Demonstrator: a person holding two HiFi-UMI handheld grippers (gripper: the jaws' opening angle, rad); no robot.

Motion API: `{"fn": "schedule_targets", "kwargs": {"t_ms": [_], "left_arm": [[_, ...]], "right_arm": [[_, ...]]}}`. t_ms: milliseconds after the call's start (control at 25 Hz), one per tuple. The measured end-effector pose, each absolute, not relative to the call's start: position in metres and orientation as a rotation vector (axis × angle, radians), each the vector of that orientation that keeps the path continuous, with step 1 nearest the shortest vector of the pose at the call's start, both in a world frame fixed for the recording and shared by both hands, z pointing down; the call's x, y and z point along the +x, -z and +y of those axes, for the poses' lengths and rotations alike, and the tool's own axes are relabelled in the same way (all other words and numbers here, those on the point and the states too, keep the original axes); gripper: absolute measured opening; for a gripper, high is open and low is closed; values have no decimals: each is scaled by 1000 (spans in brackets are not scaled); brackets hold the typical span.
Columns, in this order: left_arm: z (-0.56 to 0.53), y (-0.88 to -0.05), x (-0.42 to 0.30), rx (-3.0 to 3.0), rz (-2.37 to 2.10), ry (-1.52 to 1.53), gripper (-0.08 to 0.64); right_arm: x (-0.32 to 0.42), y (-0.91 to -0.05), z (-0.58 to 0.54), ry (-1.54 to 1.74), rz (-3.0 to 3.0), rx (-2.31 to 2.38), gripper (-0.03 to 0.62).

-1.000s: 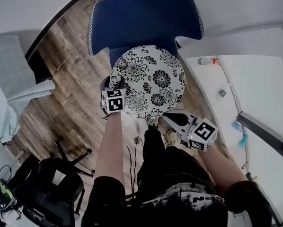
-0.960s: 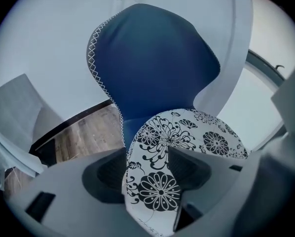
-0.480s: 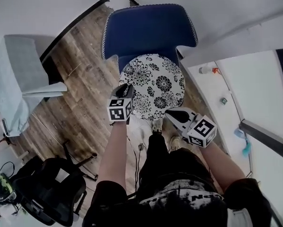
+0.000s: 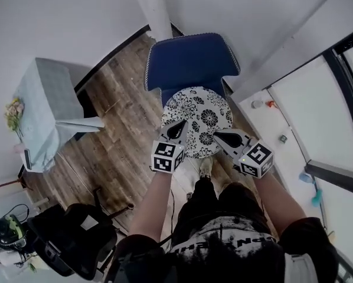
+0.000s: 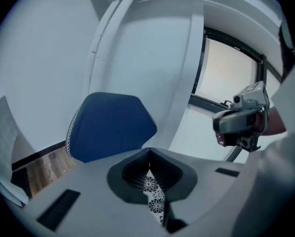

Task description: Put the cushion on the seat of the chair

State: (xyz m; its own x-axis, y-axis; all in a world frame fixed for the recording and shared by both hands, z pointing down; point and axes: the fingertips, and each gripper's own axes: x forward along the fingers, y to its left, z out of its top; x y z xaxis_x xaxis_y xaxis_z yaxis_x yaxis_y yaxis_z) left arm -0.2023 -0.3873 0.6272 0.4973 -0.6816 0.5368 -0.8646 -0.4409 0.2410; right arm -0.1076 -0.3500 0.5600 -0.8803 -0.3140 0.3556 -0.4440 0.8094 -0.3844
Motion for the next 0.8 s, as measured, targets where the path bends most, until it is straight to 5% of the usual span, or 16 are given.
{"fn": "schedule_targets", "kwargs": {"t_ms": [800], "left_arm": [[-357,-456,-145,2535,-1173,-444,15]], "right_arm": [[-83,-416,-363,-402,-2901,797,17]]}}
